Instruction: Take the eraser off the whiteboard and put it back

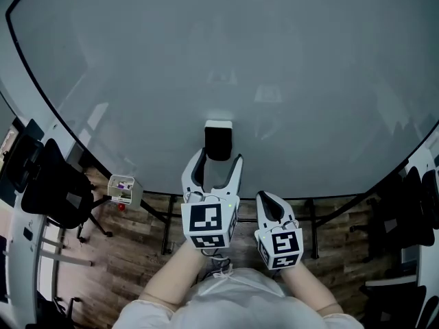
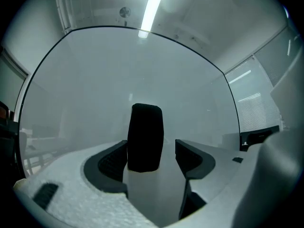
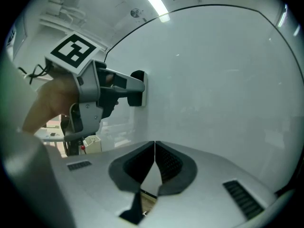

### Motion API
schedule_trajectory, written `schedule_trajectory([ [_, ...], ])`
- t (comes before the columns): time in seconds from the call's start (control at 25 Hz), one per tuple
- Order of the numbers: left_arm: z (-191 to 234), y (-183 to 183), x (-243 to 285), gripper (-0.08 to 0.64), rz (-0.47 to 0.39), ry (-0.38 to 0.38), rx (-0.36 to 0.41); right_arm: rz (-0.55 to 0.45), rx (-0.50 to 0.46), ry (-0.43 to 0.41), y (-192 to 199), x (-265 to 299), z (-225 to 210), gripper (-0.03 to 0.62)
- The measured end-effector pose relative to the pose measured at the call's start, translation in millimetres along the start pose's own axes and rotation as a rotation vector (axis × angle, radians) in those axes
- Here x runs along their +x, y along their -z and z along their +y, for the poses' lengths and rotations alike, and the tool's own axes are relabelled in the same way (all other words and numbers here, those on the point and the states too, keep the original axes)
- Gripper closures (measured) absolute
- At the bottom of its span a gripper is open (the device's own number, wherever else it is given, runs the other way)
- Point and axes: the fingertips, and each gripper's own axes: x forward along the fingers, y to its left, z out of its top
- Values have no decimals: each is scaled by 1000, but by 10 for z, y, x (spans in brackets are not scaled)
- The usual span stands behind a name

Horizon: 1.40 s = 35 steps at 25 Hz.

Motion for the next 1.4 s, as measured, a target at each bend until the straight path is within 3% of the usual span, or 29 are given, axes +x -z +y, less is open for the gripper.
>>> schedule_trajectory([
  [0.32, 83, -27, 212, 255, 5, -42, -12, 18, 24, 17, 92, 2, -25, 565],
  [0.64, 163, 7, 253, 288, -10, -96, 46, 33, 77, 19, 160, 23, -91, 565],
  [1.16, 95, -8, 101, 302, -28, -23, 83, 44, 62, 27, 180, -10, -10, 565],
  [1.4, 115, 341, -158, 302, 33, 26, 80, 49, 60, 36, 187, -36, 12, 565],
])
